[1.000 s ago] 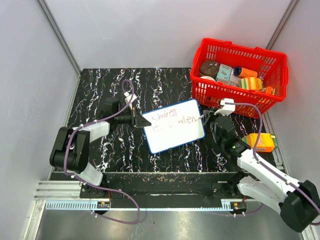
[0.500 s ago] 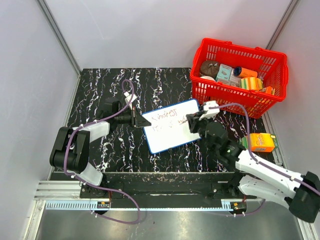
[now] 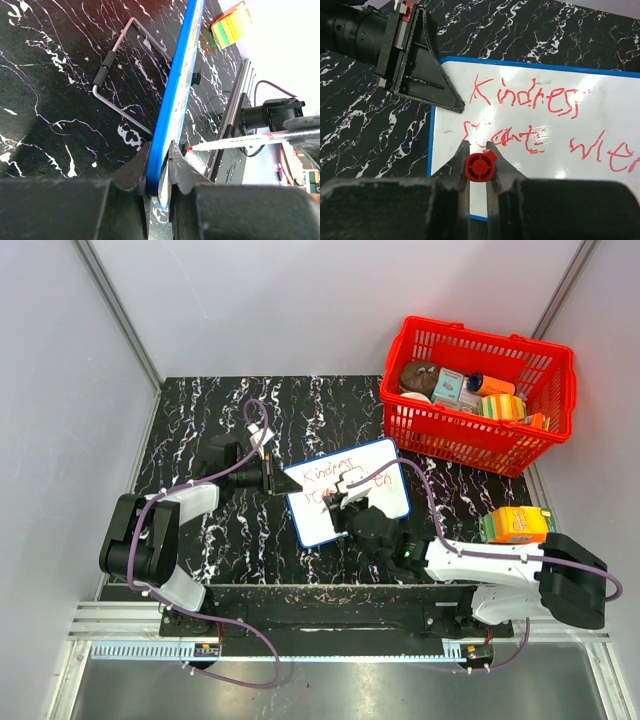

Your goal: Write a sentence on the whiteboard

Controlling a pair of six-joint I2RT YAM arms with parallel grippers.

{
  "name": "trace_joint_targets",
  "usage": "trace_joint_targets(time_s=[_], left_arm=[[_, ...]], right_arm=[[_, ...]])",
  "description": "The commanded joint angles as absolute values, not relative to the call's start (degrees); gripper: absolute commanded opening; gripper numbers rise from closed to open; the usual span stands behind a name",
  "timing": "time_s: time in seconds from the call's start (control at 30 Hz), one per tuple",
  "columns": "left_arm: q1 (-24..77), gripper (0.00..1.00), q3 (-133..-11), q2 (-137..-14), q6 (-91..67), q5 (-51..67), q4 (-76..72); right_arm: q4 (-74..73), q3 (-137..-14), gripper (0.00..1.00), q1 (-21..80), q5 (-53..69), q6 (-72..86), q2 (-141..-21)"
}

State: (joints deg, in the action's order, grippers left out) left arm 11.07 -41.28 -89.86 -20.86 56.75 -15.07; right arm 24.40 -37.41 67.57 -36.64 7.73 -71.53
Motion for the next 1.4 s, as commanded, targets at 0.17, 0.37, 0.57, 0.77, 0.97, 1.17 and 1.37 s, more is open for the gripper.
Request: trace_joint_targets(time_s=[0.17,0.37,0.57,0.77,0.97,1.17,1.37], left_arm=[[10.8,0.00,-41.3,-92.0,-10.6,40.4,-14.3],[10.7,0.00,-41.4,-92.0,-10.7,40.5,-14.4],[10.7,0.00,-41.4,-92.0,-10.7,40.5,-14.3],[10.7,0.00,-41.4,-92.1,-10.7,40.5,-14.2],[10.7,0.00,-41.4,-92.1,-10.7,40.5,-14.2],[10.7,0.00,-41.4,-92.1,-10.6,40.5,-14.2],[10.7,0.00,-41.4,-92.0,-10.7,40.4,-14.2]], right_arm=[[33.5,-39.8,0.00,68.8,-40.9,6.1,-74.7],[34.0,-39.3,0.00,68.7,-41.8,6.1,-76.4],[32.5,-38.0,0.00,68.7,-42.3,7.4,-76.3],[29.9,-36.1,0.00,68.7,-42.5,9.1,-75.0],[27.1,-34.1,0.00,68.7,-43.2,10.5,-72.9],[27.1,-33.5,0.00,68.8,-43.2,11.1,-71.8],[29.4,-34.1,0.00,68.7,-44.0,10.0,-69.7]])
